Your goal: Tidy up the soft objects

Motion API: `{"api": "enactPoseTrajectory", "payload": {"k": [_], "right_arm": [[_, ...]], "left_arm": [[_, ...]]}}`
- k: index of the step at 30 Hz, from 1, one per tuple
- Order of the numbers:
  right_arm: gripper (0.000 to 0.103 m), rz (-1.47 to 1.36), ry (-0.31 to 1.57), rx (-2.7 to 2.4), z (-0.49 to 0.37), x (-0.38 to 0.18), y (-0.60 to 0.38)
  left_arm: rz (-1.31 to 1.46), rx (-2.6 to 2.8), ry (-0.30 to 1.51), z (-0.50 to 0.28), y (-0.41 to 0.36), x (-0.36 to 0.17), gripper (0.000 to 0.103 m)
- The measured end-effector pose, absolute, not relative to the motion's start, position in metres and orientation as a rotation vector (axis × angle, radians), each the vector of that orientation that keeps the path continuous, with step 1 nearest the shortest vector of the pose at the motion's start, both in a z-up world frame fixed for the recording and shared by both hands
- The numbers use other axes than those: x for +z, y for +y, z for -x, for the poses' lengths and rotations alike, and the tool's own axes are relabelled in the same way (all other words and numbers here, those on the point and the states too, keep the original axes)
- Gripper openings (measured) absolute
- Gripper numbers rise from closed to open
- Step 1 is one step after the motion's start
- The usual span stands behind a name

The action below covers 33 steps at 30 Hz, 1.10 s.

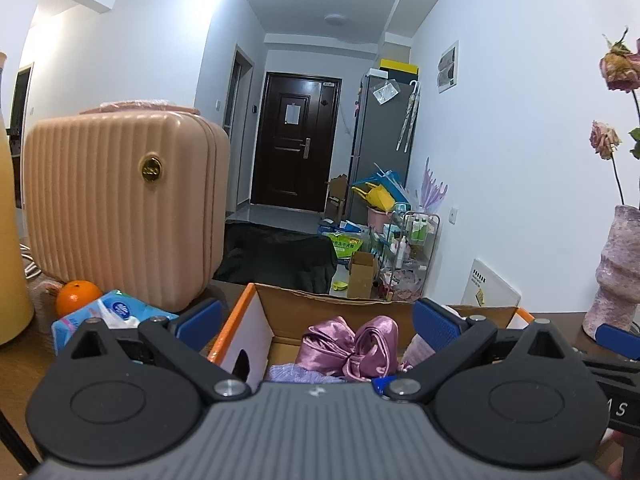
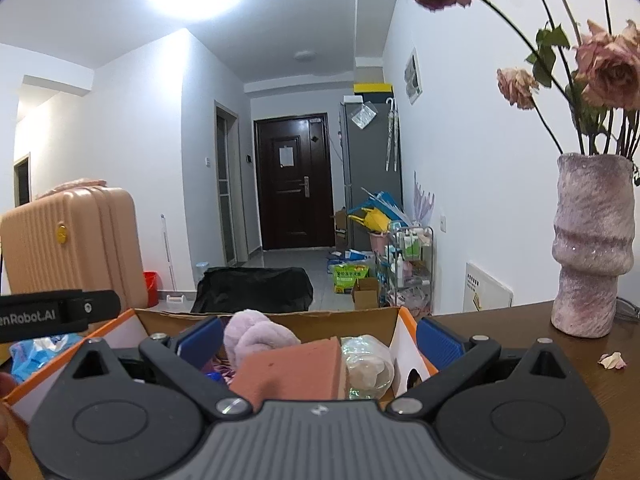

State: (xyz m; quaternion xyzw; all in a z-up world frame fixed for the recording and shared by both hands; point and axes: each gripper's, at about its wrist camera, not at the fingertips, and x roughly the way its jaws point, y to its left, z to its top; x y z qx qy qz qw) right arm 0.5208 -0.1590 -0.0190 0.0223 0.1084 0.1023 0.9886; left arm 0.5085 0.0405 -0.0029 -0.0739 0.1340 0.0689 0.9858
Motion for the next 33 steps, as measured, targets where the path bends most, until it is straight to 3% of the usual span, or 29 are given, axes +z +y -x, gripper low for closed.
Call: {"api": "enactPoseTrajectory", "payload": {"k": [33], "right_arm": [[0.103, -0.009, 0.125, 0.237, -0.349, 0.008, -0.190]], "left_arm": [[0.065, 0.100, 0.196, -0.335, 0.036, 0.020, 0.103]]}}
